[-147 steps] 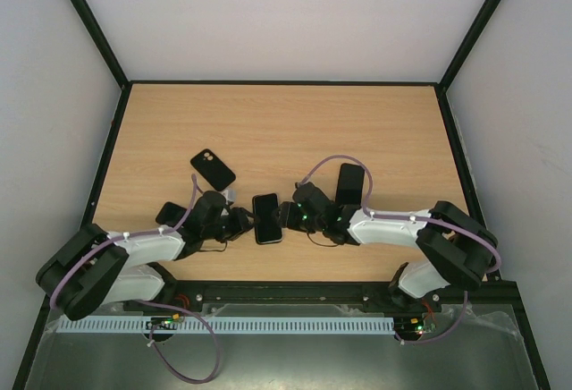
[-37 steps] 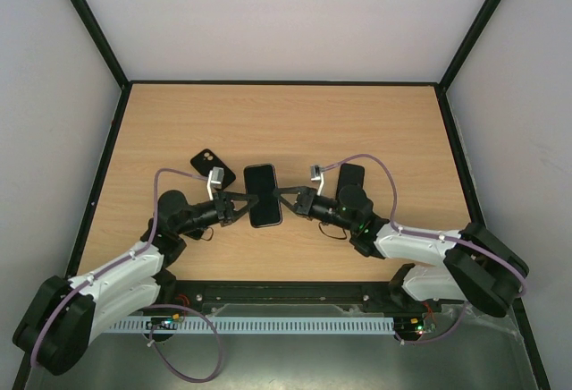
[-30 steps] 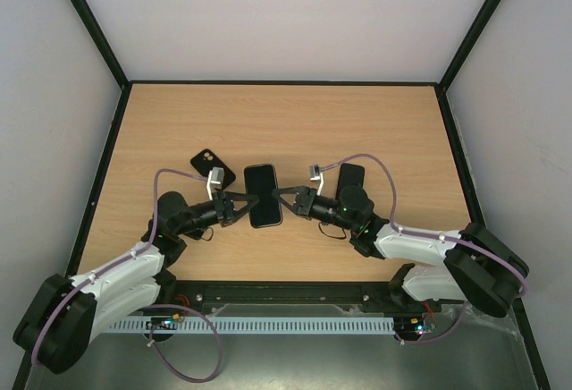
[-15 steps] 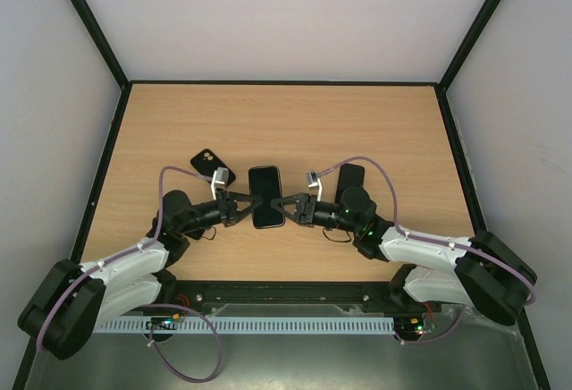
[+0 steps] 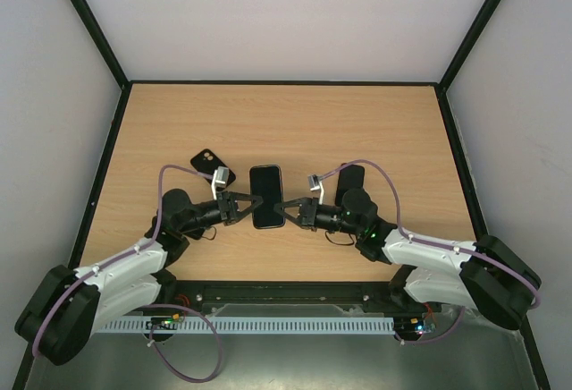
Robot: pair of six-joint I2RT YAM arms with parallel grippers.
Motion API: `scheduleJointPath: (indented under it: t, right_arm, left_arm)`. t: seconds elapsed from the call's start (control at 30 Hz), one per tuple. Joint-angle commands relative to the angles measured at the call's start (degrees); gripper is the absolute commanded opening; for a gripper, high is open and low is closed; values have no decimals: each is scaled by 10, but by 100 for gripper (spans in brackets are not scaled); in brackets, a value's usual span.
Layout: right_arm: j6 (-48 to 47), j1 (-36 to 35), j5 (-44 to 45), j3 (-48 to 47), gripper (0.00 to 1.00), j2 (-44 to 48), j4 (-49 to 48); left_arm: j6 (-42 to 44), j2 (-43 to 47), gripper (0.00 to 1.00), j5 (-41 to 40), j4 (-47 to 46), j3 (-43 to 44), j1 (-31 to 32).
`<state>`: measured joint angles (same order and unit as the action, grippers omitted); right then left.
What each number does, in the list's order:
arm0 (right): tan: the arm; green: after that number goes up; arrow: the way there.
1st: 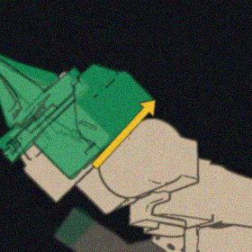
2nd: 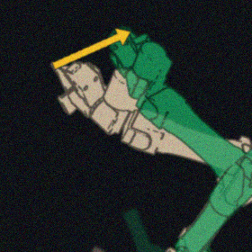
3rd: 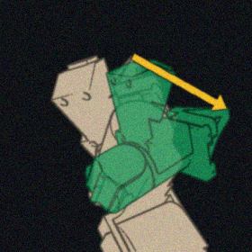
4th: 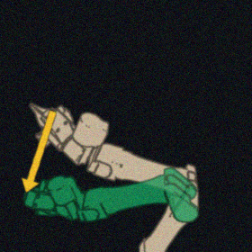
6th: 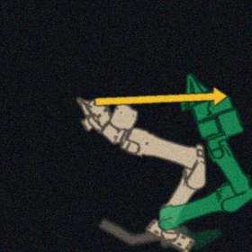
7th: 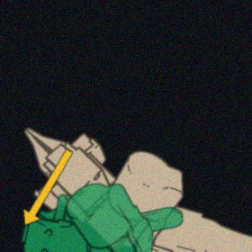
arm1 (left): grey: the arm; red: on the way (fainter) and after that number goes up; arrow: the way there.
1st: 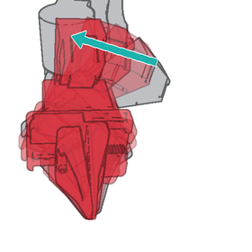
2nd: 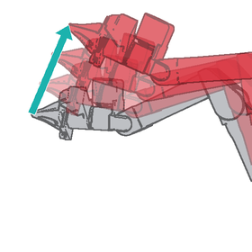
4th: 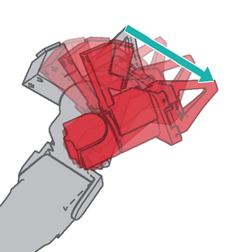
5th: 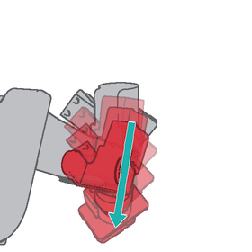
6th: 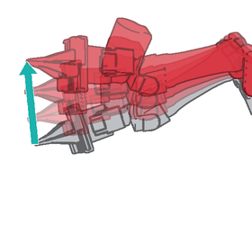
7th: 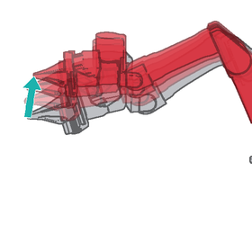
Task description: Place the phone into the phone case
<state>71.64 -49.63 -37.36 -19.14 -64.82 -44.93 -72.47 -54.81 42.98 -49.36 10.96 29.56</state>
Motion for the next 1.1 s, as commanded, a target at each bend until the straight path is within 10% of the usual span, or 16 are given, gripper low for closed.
scheduleJointPath:
  t: [0.0, 0.33, 0.57, 0.77, 1.07]
  right_arm:
    - [15, -4, 12, 2, 7, 25, -11]
    - [-92, -4, 123, -54, 55, 96, 157]
    - [-92, -4, 129, -81, 70, 78, 169]
    - [-91, -3, 132, -93, 64, 76, 149]
    - [-104, -4, 144, -94, 25, 79, 127]
  left_arm:
    - [64, 19, 3, -26, 19, 27, -5]
    - [47, 49, 3, 84, 38, 38, -4]
    - [54, 65, 3, 122, 52, 50, 3]
    - [61, 65, 3, 139, 60, 57, 10]
    - [119, 60, 3, 132, 156, 73, 12]
